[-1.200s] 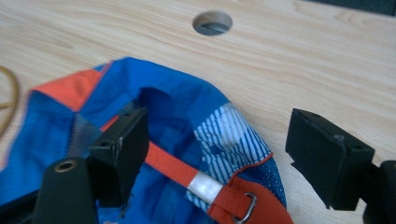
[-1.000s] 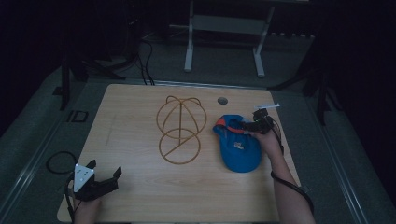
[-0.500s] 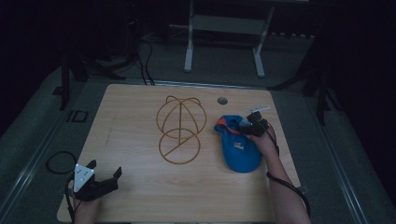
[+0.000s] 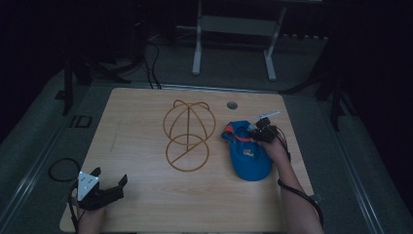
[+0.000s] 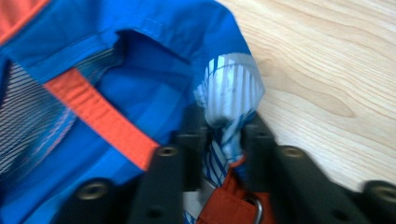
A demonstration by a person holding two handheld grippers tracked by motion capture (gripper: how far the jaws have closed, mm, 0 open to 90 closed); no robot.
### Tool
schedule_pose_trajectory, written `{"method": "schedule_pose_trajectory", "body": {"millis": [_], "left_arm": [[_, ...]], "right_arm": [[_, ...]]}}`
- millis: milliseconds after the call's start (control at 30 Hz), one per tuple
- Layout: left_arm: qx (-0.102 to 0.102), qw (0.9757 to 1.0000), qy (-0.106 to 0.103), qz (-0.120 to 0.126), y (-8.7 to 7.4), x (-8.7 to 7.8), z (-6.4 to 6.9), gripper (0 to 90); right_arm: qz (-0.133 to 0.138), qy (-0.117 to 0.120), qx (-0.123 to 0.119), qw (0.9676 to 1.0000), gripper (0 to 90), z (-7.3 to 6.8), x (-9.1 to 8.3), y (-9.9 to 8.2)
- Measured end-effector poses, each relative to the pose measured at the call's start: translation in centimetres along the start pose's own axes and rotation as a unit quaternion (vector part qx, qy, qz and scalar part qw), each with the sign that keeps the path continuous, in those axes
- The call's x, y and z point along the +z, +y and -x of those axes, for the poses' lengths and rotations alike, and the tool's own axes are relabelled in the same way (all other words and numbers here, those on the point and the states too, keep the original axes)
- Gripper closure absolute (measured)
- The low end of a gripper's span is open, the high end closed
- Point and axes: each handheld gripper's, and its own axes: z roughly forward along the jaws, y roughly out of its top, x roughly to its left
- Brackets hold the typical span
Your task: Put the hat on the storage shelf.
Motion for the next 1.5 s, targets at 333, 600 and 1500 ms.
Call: {"method": "schedule_pose_trajectory", "body": {"millis": [333, 600, 1500], "left_arm": [[0.008, 0.9999, 0.004, -0.009, 0.0, 0.2, 0.1, 2.4], [0.029, 0.9994, -0.005, -0.016, 0.2, 0.0, 0.6, 2.4], [0.038, 0.9974, -0.051, -0.036, 1.7, -0.6, 2.3, 2.4]], "right_arm": [[-0.011, 0.002, -0.002, 0.9999, 84.1, -0.4, -0.7, 0.1], [0.037, 0.016, 0.025, 0.9989, 84.5, -0.1, -4.0, 0.3], [0.165, 0.002, 0.005, 0.9862, 84.9, -1.6, -16.2, 1.3]]}}
